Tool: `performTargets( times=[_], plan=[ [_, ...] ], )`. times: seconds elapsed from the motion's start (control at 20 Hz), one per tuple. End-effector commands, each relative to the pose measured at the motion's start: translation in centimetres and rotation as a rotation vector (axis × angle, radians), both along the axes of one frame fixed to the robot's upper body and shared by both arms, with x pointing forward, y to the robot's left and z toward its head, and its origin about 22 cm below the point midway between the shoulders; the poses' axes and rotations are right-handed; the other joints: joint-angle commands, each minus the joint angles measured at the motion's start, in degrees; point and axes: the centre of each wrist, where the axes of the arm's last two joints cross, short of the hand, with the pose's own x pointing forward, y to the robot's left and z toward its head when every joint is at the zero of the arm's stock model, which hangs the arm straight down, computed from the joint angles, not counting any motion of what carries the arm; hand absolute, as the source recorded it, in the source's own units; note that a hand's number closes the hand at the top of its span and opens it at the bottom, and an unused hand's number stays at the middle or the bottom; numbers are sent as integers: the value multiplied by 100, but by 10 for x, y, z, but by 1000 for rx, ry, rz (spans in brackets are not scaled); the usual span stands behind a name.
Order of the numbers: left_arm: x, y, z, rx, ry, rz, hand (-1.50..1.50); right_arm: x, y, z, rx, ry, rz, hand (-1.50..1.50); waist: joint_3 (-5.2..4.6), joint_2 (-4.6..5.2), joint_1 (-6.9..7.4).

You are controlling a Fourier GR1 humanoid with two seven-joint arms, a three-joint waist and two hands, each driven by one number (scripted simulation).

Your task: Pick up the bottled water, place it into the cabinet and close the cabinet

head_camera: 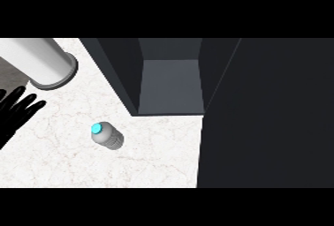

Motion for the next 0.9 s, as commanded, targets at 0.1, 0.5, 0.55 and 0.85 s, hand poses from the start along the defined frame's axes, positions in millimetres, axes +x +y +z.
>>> performTargets(
  times=[0.1,0.5,0.55,0.85],
  plan=[
    [6,11,-16,64,82,2,-150,-35,4,29,5,-11,-14,-150,1,1,15],
    [41,-12,-69,135,170,-2,-150,-43,9,25,13,-37,9,-150,-10,16,-104],
    [31,0,-85,139,213,-17,-150,-46,6,15,-2,-18,18,-150,-11,7,-170],
    [43,-17,-125,127,304,-43,-150,-50,2,20,2,-16,22,-150,-19,39,-156]
  ],
)
